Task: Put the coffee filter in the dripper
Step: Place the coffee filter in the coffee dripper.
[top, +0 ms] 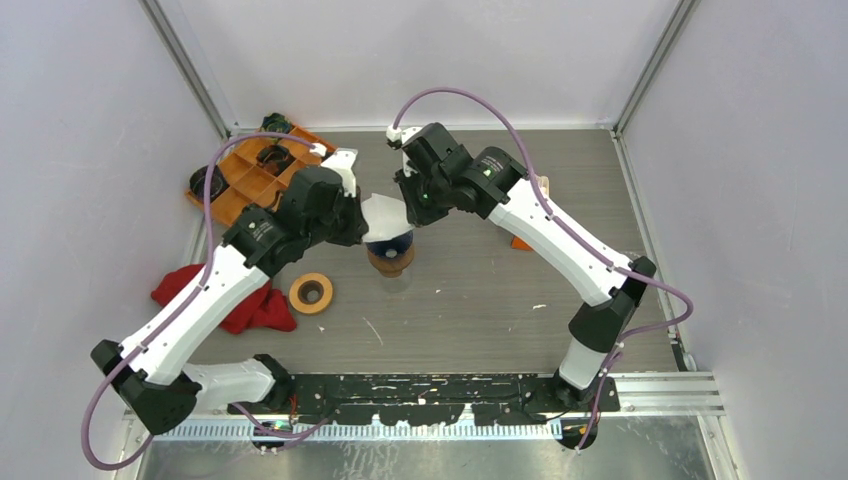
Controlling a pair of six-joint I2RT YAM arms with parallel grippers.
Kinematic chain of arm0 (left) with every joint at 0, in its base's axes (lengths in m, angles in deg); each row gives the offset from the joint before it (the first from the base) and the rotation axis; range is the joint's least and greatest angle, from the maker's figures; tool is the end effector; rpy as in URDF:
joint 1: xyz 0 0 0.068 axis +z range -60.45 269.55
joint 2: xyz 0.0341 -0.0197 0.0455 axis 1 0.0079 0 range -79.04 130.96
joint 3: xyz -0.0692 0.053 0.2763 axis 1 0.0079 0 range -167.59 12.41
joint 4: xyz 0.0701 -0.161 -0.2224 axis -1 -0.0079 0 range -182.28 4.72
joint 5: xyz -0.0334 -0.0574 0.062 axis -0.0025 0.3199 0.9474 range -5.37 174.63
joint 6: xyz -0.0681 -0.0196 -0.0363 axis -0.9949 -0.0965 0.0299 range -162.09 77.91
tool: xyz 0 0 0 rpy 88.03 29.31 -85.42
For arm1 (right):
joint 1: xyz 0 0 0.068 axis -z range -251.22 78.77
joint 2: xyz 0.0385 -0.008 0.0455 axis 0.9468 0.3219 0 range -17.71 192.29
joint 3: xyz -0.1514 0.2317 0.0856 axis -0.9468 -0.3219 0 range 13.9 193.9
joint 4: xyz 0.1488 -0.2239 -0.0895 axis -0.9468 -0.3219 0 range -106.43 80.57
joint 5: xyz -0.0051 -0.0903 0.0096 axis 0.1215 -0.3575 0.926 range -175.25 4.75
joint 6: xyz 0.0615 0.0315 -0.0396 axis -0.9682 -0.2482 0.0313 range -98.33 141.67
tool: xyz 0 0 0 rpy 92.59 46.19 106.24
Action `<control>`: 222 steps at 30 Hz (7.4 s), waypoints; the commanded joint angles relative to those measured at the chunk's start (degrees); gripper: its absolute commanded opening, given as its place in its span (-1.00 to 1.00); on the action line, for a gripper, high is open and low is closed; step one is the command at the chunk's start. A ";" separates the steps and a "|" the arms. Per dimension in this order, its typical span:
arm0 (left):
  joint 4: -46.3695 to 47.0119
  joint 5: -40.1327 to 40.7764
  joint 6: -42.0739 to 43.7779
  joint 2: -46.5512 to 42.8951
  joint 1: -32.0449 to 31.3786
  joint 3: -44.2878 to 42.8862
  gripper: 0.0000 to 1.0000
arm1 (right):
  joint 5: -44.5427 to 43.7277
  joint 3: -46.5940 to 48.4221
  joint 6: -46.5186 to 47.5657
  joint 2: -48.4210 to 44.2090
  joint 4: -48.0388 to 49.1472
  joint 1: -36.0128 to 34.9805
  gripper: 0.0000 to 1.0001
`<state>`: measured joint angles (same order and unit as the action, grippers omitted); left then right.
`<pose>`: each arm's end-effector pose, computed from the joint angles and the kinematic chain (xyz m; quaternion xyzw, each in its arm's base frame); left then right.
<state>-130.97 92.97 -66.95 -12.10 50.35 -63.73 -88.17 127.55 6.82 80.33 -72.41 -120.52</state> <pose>0.2225 -0.1684 0.3903 0.0787 0.8877 -0.1831 0.4151 0.2622 0.2996 0.4173 -0.2669 0.8923 0.1728 0.3205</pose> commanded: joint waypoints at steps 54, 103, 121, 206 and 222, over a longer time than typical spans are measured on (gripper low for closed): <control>-5.56 -5.27 4.11 8.78 4.35 -5.91 -0.03 | 4.22 -4.99 1.46 3.03 5.52 3.51 -0.82; 1.92 -2.16 -0.09 6.28 4.31 3.74 0.50 | 7.28 -14.32 7.07 2.98 19.11 3.50 0.33; 4.35 -2.48 -1.09 2.49 4.31 6.94 0.50 | 0.98 -17.78 2.41 1.92 22.12 3.46 0.30; 4.21 -4.91 0.64 8.75 7.13 7.45 0.56 | 2.48 -20.60 3.60 -2.71 23.08 3.51 0.46; 4.09 -5.23 0.52 7.30 7.05 5.76 0.58 | 1.69 -21.78 3.46 -7.31 23.17 4.03 0.47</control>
<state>-127.52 87.99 -67.08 -3.14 57.10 -55.66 -86.18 104.38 9.92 76.04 -50.44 -116.74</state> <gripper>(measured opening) 0.784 0.733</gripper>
